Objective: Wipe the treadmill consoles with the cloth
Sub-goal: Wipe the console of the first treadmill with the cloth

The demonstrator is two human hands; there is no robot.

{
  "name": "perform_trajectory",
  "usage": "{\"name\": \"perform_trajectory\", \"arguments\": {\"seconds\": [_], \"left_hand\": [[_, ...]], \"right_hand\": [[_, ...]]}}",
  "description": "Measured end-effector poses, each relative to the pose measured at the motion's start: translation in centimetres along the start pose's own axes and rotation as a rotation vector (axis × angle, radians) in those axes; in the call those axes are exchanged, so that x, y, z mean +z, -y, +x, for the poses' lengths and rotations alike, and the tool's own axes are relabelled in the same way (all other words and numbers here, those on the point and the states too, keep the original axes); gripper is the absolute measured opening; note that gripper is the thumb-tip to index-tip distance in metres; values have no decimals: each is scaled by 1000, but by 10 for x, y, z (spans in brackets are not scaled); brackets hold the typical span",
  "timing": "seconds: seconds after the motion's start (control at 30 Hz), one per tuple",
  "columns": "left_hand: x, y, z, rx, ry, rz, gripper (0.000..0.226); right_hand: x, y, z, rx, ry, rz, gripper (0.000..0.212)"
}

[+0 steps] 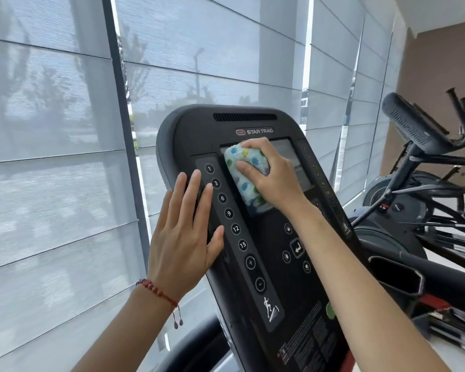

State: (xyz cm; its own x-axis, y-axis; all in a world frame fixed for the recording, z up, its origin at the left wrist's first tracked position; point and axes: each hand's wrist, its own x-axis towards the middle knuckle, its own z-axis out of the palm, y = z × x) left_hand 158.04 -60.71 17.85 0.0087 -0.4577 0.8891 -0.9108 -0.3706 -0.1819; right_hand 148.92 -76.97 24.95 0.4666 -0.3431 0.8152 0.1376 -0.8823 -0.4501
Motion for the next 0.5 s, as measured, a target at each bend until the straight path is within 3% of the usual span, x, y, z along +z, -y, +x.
{"name": "perform_trajectory", "arguments": {"seconds": [0.23, 0.37, 0.5], "left_hand": [[-3, 5, 5, 110, -53, 52, 53], [-2, 9, 8, 164, -59, 22, 52], [2, 9, 8, 162, -69, -12, 50]], "right_hand": [[-27, -47, 24, 129, -36, -145, 31], [-35, -69, 32, 259, -104, -142, 32], [-23, -61, 28, 275, -137, -99, 29]]}}
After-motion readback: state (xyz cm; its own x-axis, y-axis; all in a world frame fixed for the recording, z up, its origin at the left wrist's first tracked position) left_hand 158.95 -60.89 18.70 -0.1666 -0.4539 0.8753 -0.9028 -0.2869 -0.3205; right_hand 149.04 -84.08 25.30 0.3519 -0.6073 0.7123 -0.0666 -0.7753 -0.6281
